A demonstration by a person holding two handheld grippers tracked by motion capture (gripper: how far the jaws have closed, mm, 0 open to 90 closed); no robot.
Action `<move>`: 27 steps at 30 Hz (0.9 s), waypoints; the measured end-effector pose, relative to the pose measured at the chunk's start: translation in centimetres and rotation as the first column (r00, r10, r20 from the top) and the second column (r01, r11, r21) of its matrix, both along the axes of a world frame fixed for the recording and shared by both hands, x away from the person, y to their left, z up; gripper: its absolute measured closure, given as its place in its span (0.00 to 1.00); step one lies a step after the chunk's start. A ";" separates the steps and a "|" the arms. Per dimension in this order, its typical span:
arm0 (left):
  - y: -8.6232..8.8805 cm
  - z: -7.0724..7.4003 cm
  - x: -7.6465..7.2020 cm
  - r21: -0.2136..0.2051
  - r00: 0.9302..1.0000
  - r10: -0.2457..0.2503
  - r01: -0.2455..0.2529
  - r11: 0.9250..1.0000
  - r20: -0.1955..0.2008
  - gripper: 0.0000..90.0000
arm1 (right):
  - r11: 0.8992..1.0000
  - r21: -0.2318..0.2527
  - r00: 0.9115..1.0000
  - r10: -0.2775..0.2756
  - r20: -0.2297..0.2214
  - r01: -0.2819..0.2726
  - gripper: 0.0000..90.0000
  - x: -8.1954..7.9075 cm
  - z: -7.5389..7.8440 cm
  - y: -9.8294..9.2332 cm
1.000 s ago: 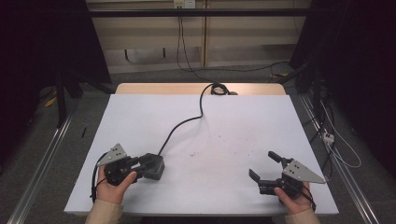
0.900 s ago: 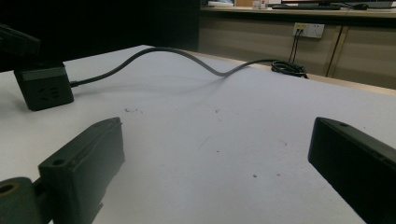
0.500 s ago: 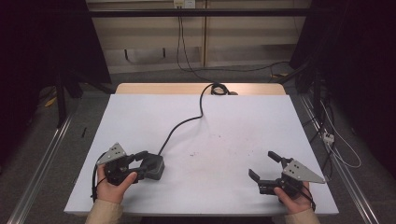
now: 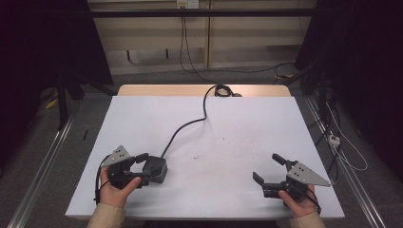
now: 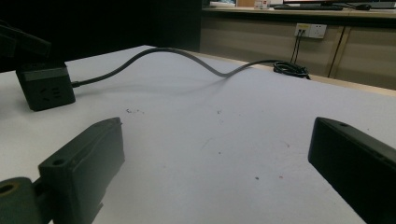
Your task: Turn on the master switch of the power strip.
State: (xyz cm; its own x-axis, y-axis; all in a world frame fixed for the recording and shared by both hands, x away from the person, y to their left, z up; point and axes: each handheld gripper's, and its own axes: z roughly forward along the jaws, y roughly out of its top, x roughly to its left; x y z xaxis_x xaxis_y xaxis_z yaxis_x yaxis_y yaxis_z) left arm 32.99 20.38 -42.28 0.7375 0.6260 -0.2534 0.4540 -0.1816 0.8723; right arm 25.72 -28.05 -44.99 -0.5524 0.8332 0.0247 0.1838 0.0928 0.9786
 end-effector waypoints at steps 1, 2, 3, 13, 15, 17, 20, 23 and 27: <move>0.1 0.0 0.0 0.008 1.000 -0.002 0.002 1.000 -0.003 0.19 | 1.000 -0.003 1.000 0.003 -0.002 -0.003 0.03 0.0 0.0 0.1; 0.1 -0.1 0.0 0.009 1.000 -0.002 0.002 1.000 -0.002 0.19 | 1.000 -0.004 1.000 0.006 -0.003 -0.006 0.03 0.1 0.0 0.1; 0.1 -0.1 0.0 0.007 1.000 -0.002 0.002 1.000 -0.003 0.18 | 1.000 -0.005 1.000 0.006 -0.004 -0.006 0.03 0.1 -0.1 0.2; 0.0 -0.3 0.2 0.028 1.000 -0.010 0.011 1.000 -0.007 0.10 | 1.000 0.001 1.000 0.004 -0.006 -0.004 0.03 0.1 -0.1 0.0; 0.0 -0.4 0.2 0.035 1.000 -0.014 0.014 0.999 -0.009 0.10 | 1.000 -0.003 1.000 0.008 -0.005 -0.008 0.03 0.1 -0.1 0.0; 0.1 -0.4 0.3 0.039 1.000 -0.016 0.017 0.999 -0.009 0.09 | 1.000 -0.001 1.000 0.007 -0.006 -0.007 0.03 0.1 -0.1 0.0; 0.2 -0.5 0.3 0.039 1.000 -0.012 0.012 0.999 -0.007 0.08 | 1.000 0.001 1.000 0.004 -0.006 -0.004 0.03 0.1 -0.1 0.0; 0.4 -0.5 0.3 0.046 1.000 -0.011 0.012 0.999 -0.004 0.08 | 1.000 0.000 1.000 0.005 -0.007 -0.005 0.03 0.1 -0.1 0.0; 0.7 -0.6 0.4 0.053 1.000 -0.013 0.013 0.999 -0.004 0.08 | 1.000 0.001 1.000 0.005 -0.007 -0.005 0.03 0.1 -0.1 0.0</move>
